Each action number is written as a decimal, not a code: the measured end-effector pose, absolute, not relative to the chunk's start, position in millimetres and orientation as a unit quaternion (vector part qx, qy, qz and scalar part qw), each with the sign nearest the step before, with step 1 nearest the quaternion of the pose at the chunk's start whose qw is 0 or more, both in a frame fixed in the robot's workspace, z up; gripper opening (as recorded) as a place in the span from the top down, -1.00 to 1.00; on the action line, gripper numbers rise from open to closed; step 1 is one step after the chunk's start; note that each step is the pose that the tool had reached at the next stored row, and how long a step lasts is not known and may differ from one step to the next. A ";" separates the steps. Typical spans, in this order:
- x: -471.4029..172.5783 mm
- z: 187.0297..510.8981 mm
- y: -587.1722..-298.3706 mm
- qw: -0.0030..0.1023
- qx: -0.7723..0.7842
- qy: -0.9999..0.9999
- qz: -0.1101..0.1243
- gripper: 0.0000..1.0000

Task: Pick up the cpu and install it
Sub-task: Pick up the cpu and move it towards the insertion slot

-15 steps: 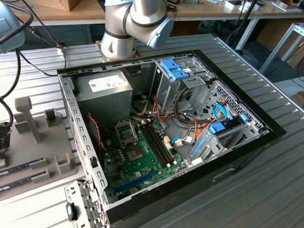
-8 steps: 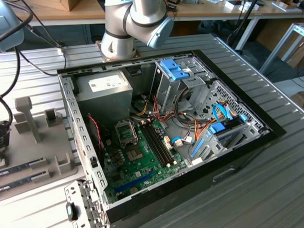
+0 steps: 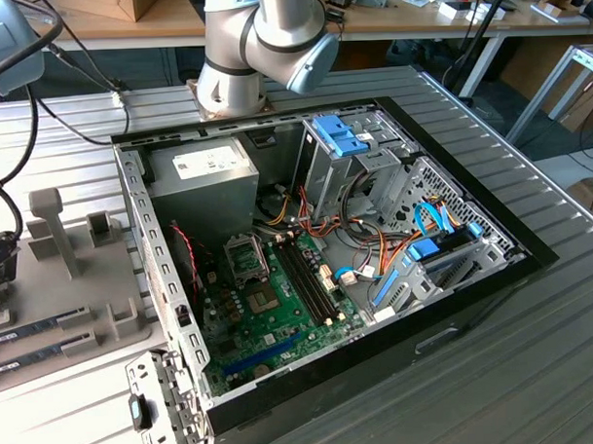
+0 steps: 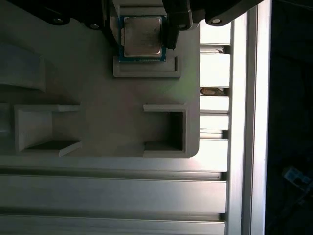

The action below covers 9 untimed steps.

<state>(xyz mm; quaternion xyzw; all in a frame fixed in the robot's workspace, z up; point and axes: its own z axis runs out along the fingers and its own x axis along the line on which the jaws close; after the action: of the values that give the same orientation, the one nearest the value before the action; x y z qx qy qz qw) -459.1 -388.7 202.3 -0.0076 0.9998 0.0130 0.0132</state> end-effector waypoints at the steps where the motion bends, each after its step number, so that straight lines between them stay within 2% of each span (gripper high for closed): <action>1: -459.1 202.6 -388.7 0.013 -0.008 1.000 0.014 0.05; 9: -459.1 207.9 -388.7 0.013 -0.007 1.000 0.023 0.05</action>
<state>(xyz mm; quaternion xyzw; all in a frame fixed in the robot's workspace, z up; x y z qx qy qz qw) -459.1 -388.7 207.9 -0.0075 0.9996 0.0235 0.0133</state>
